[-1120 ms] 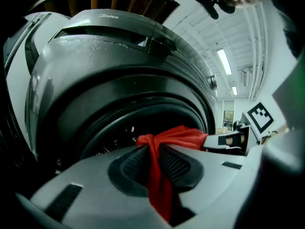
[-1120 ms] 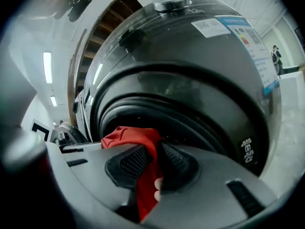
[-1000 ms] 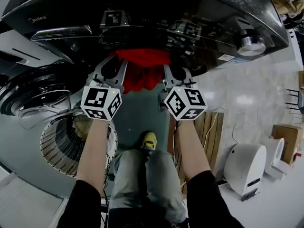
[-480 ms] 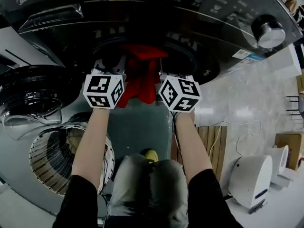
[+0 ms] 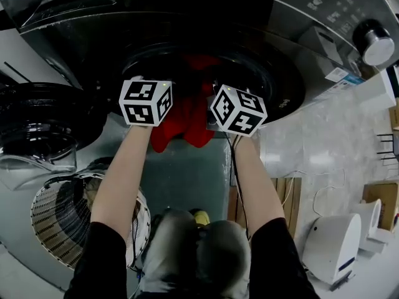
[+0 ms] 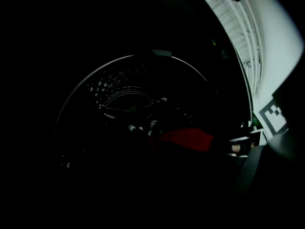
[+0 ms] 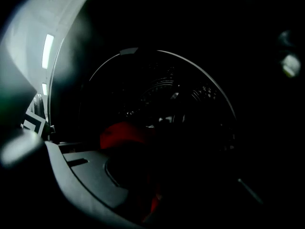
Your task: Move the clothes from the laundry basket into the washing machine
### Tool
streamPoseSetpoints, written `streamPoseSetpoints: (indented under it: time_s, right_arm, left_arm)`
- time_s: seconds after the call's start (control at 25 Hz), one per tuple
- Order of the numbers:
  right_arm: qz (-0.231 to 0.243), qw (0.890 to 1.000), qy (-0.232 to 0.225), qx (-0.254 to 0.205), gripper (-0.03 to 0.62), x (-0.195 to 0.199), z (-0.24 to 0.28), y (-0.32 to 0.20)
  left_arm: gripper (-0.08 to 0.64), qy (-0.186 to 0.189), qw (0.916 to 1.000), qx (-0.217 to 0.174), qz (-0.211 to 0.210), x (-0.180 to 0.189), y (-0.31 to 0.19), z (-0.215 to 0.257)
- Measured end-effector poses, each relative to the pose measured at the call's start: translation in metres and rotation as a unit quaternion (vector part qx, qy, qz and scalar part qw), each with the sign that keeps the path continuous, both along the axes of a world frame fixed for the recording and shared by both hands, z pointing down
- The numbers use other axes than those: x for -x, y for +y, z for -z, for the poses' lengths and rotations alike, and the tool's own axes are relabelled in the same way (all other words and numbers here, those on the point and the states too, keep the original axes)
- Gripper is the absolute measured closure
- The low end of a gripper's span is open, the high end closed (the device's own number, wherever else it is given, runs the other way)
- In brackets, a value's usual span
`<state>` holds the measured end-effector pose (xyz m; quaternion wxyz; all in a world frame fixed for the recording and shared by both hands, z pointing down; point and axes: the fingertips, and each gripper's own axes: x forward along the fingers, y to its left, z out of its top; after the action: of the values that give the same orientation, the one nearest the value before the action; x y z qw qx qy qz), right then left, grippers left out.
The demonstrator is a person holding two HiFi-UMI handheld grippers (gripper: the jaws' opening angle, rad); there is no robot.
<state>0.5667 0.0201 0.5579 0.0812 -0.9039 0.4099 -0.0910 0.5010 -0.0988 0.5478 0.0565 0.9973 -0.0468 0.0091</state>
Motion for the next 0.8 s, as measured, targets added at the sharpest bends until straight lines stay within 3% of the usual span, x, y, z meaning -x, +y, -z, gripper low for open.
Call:
streamPoseSetpoints:
  time_s: [0.2,0.32,0.52,0.8]
  right_arm:
    - [-0.008,1.0,0.003,0.003,0.528,-0.017,-0.002,-0.01]
    - [-0.012,1.0,0.014,0.004,0.528,-0.027,0.004,-0.018]
    - [-0.017,0.999,-0.027,0.033,0.513,-0.036,-0.018,-0.023]
    - [-0.031,0.998,-0.022,0.055,0.429,-0.041,-0.029,-0.026]
  left_arm:
    - [0.488,-0.003,0.9999,-0.007,0.006,-0.015,-0.012,-0.001]
    - [0.488,-0.007,0.9999,0.009,0.012,-0.028,-0.02,-0.006]
    - [0.482,-0.083,0.9962,0.01,0.023,-0.039,-0.029,-0.035]
    - [0.397,-0.107,0.9937,0.002,0.035,-0.038,-0.032,-0.043]
